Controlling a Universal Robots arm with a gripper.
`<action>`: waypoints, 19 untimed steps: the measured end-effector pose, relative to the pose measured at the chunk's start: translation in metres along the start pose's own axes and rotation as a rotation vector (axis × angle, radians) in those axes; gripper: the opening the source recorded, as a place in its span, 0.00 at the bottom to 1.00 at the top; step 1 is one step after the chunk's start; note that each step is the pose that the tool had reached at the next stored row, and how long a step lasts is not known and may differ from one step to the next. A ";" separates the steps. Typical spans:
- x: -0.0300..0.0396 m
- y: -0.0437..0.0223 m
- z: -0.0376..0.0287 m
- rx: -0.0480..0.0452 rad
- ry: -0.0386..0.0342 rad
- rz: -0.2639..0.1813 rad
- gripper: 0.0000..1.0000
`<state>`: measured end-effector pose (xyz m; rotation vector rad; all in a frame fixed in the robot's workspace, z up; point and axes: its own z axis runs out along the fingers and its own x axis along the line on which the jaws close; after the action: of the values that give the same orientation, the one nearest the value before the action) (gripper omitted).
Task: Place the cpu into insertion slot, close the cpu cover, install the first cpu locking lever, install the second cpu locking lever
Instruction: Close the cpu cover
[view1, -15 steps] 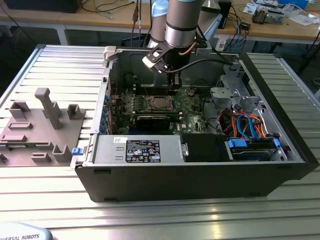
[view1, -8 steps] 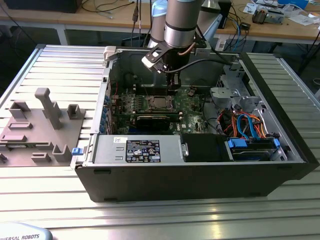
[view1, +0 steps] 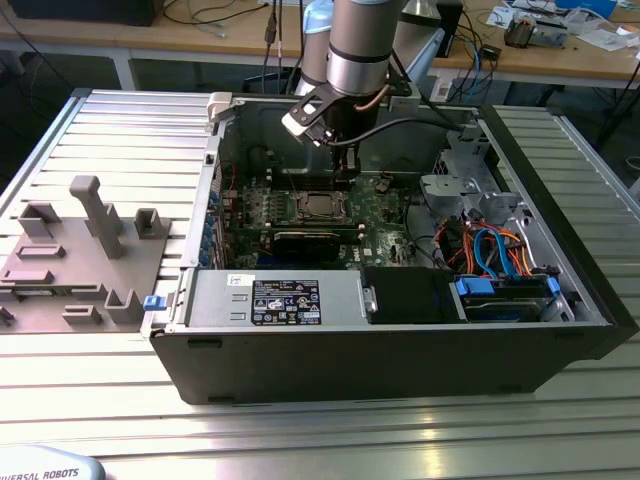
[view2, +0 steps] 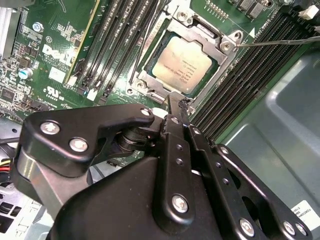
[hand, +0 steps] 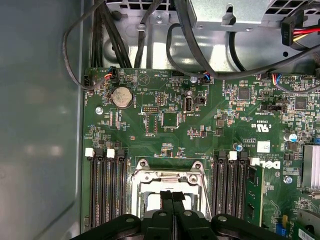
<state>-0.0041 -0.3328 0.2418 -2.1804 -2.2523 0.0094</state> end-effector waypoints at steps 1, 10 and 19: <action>0.0000 -0.0001 0.0000 0.0000 0.0001 0.000 0.11; 0.0001 -0.0018 0.0004 0.0000 0.0000 0.000 0.11; 0.0001 -0.0038 0.0007 0.0000 0.0000 0.000 0.11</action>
<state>-0.0079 -0.3328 0.2411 -2.1804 -2.2523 0.0093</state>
